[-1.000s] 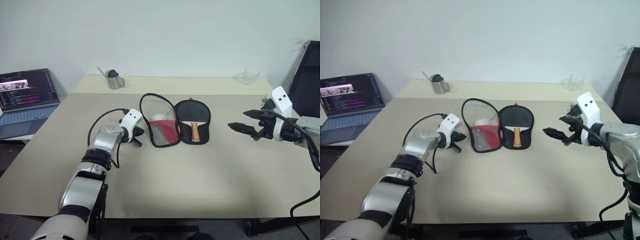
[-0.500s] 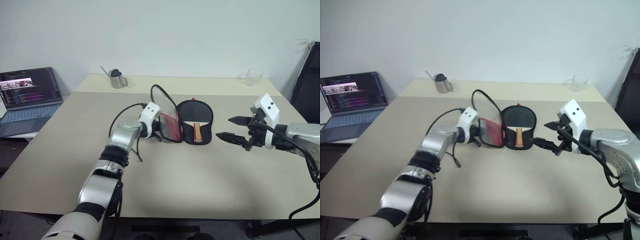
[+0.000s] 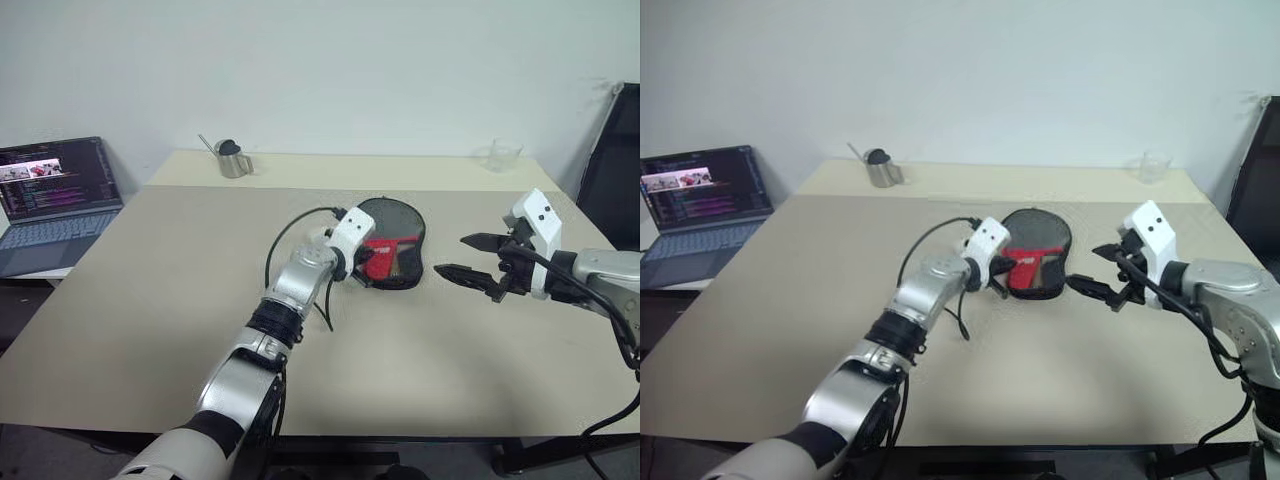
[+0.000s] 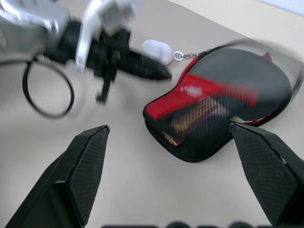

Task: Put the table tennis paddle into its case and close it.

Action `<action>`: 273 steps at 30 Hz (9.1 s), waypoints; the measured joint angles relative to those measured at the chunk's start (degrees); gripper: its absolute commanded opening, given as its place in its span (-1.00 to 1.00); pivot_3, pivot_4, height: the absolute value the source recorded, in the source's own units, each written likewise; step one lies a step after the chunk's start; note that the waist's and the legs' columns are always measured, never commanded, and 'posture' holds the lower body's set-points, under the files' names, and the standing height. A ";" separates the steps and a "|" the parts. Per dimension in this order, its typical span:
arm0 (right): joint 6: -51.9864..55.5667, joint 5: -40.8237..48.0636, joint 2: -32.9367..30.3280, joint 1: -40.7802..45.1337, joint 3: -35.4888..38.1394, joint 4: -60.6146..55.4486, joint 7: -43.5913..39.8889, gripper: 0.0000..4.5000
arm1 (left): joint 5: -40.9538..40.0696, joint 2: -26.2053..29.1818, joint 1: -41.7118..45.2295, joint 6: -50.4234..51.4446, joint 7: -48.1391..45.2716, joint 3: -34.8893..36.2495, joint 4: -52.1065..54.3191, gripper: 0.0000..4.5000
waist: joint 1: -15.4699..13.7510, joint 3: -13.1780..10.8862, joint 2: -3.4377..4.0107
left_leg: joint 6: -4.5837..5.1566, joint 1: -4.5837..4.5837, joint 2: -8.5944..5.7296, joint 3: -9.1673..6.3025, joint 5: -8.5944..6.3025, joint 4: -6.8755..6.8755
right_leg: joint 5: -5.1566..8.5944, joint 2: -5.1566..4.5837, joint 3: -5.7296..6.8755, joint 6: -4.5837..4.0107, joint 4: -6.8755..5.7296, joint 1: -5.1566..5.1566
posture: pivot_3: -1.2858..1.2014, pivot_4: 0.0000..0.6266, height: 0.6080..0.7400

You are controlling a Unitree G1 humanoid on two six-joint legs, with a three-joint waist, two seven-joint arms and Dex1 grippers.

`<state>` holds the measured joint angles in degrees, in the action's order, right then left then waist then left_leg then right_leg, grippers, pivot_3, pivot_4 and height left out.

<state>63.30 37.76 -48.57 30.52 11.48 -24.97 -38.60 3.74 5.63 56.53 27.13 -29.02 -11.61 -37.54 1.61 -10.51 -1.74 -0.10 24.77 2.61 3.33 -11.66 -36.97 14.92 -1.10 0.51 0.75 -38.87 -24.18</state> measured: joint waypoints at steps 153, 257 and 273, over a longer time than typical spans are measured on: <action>9.04 -8.72 17.95 11.25 1.33 29.13 18.12 0.75 | -17.84 31.91 -16.59 -0.12 -31.20 7.30 27.26 1.00 | 0.25 0.18 -0.08 | 0.34 0.05 0.12 0.06 0.37 0.49 | -0.33 0.01 0.04 -0.21 0.31 -0.18 | 0.03 -0.52 1.00; -1.62 -10.09 41.06 15.38 7.99 45.52 34.01 -0.45 | -17.21 31.50 -16.70 0.27 -30.36 6.75 26.95 1.00 | 0.65 0.12 -0.05 | 0.34 -0.02 0.19 0.08 0.38 0.18 | -0.37 0.00 -0.02 -0.19 0.01 -0.12 | 0.03 -0.52 1.00; 10.38 -7.23 33.94 8.97 2.25 32.15 27.17 -0.99 | -17.09 31.45 -16.27 -0.09 -30.50 6.19 26.46 1.00 | 0.22 0.12 -0.06 | 0.33 0.02 0.13 0.06 0.37 0.38 | -0.35 -0.01 0.03 -0.22 0.17 -0.14 | 0.03 -0.52 1.00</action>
<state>73.68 30.53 -14.63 39.50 13.73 7.18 -11.43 -13.34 37.08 40.26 27.04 -59.52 -5.42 -11.08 1.82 -10.39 -1.80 0.24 24.79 2.74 3.40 -11.28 -36.59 14.57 -1.10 0.54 0.53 -38.71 -24.31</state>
